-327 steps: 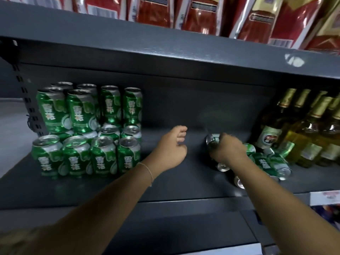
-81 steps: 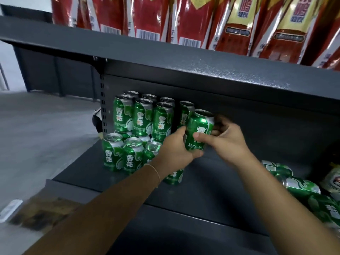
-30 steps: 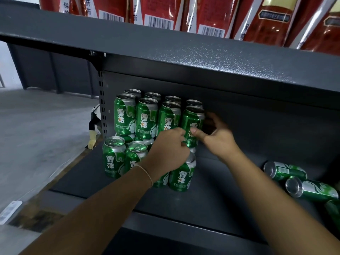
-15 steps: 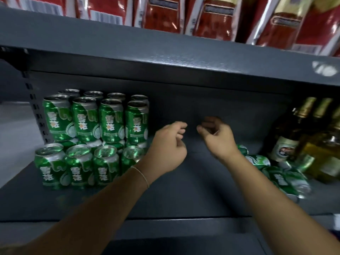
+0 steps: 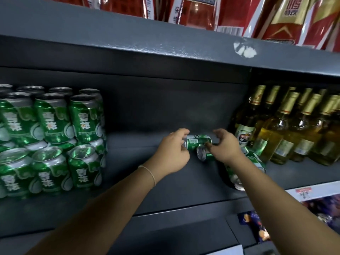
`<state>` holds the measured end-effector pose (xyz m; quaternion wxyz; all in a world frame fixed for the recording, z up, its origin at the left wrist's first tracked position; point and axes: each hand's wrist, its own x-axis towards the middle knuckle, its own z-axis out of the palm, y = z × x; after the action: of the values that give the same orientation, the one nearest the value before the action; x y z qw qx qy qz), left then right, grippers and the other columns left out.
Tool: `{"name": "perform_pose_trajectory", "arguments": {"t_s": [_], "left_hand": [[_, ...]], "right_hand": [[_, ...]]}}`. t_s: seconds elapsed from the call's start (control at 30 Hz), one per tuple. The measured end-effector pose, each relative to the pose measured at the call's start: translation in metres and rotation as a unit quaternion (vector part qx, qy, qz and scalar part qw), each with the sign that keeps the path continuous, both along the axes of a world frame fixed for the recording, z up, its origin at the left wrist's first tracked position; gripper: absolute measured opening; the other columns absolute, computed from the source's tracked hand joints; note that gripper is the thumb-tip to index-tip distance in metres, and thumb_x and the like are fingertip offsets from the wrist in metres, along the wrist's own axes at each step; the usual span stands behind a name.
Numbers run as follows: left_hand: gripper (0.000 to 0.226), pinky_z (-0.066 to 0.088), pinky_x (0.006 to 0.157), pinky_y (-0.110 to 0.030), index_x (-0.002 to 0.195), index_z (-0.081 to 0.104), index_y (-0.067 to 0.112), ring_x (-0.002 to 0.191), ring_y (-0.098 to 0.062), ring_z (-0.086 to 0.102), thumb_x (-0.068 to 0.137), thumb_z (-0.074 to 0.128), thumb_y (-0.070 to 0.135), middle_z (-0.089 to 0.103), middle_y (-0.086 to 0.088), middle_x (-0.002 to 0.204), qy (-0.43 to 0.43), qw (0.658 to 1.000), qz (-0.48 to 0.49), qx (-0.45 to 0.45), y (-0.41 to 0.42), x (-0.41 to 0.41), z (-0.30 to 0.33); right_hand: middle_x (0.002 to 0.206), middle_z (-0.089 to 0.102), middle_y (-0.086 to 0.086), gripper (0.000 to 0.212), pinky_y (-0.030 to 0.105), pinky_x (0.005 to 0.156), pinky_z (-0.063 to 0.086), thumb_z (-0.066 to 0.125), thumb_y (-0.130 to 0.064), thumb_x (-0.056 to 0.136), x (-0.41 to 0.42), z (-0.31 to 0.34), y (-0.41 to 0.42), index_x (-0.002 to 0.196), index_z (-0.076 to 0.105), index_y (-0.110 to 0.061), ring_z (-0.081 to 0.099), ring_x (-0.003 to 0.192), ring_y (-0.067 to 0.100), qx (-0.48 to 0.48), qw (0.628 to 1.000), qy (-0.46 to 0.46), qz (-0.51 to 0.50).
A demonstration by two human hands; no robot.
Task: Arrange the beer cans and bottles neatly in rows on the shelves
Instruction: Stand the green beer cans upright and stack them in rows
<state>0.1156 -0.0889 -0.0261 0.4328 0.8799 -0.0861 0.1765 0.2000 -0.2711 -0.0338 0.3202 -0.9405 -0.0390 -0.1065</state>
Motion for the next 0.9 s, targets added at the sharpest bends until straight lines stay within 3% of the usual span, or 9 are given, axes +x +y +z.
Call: {"name": "perform_pose_trajectory", "arguments": {"t_s": [0.17, 0.33, 0.53, 0.63, 0.7, 0.77, 0.83, 0.9], "left_hand": [[0.055, 0.046, 0.100, -0.037, 0.131, 0.052, 0.010, 0.111, -0.026, 0.058, 0.078, 0.041, -0.001, 0.059, -0.012, 0.125, 0.036, 0.999, -0.012, 0.001, -0.017, 0.010, -0.012], [0.057, 0.045, 0.101, -0.035, 0.133, 0.050, 0.010, 0.114, -0.024, 0.058, 0.078, 0.041, 0.001, 0.060, -0.011, 0.124, 0.069, 0.998, 0.000, 0.002, -0.021, 0.018, -0.016], [0.055, 0.043, 0.103, -0.037, 0.132, 0.050, 0.009, 0.118, -0.026, 0.054, 0.079, 0.041, -0.005, 0.058, -0.012, 0.128, 0.100, 0.995, 0.011, 0.017, -0.013, 0.023, -0.012], [0.035, 0.044, 0.100, -0.040, 0.101, 0.052, 0.022, 0.103, -0.018, 0.051, 0.082, 0.042, -0.005, 0.056, -0.007, 0.111, 0.116, 0.993, 0.019, 0.014, -0.009, 0.025, -0.011], [0.041, 0.045, 0.098, -0.044, 0.082, 0.039, 0.036, 0.098, -0.017, 0.049, 0.083, 0.045, -0.004, 0.056, -0.009, 0.108, 0.123, 0.992, 0.023, 0.003, -0.006, 0.027, -0.009], [0.044, 0.044, 0.098, -0.045, 0.075, 0.034, 0.038, 0.102, -0.026, 0.055, 0.083, 0.046, -0.003, 0.060, -0.015, 0.112, 0.121, 0.992, 0.023, -0.004, -0.002, 0.028, -0.007], [0.037, 0.045, 0.099, -0.042, 0.087, 0.051, 0.033, 0.108, -0.027, 0.056, 0.083, 0.046, -0.003, 0.060, -0.014, 0.115, 0.123, 0.992, 0.024, -0.013, 0.003, 0.029, -0.008], [0.039, 0.045, 0.101, -0.036, 0.117, 0.057, 0.010, 0.116, -0.025, 0.055, 0.083, 0.045, -0.004, 0.059, -0.012, 0.124, 0.129, 0.991, 0.024, -0.018, 0.007, 0.030, -0.012]], "right_hand": [[0.125, 0.060, 0.013, 0.073, 0.039, 0.096, 0.051, 0.072, -0.054, 0.075, 0.008, -0.007, -0.016, 0.138, 0.049, -0.025, 0.058, 0.116, 0.033, -0.092, 0.995, 0.037, -0.013], [0.132, 0.059, 0.013, 0.070, 0.040, 0.099, 0.049, 0.070, -0.060, 0.079, 0.020, -0.004, -0.006, 0.133, 0.053, -0.018, 0.055, 0.123, 0.034, -0.117, 0.993, 0.027, -0.001], [0.122, 0.065, 0.008, 0.076, 0.039, 0.095, 0.051, 0.064, -0.074, 0.072, 0.040, -0.003, 0.024, 0.121, 0.055, -0.017, 0.060, 0.116, 0.031, -0.134, 0.988, 0.072, 0.006], [0.117, 0.066, 0.006, 0.078, 0.040, 0.097, 0.048, 0.060, -0.079, 0.069, 0.047, -0.005, 0.035, 0.117, 0.054, -0.018, 0.060, 0.115, 0.030, -0.161, 0.982, 0.096, 0.003], [0.115, 0.065, 0.005, 0.078, 0.041, 0.097, 0.047, 0.058, -0.081, 0.066, 0.053, -0.008, 0.041, 0.115, 0.053, -0.019, 0.059, 0.114, 0.030, -0.176, 0.979, 0.103, -0.002], [0.114, 0.066, 0.003, 0.079, 0.040, 0.095, 0.047, 0.058, -0.082, 0.063, 0.060, -0.011, 0.046, 0.113, 0.053, -0.021, 0.060, 0.113, 0.029, -0.187, 0.976, 0.109, -0.003], [0.113, 0.067, 0.003, 0.082, 0.041, 0.096, 0.048, 0.060, -0.082, 0.058, 0.067, -0.014, 0.050, 0.113, 0.054, -0.022, 0.061, 0.112, 0.029, -0.183, 0.976, 0.119, -0.010], [0.113, 0.067, 0.003, 0.083, 0.043, 0.098, 0.047, 0.062, -0.081, 0.055, 0.071, -0.015, 0.052, 0.112, 0.055, -0.022, 0.061, 0.112, 0.030, -0.175, 0.976, 0.125, -0.019]]}}
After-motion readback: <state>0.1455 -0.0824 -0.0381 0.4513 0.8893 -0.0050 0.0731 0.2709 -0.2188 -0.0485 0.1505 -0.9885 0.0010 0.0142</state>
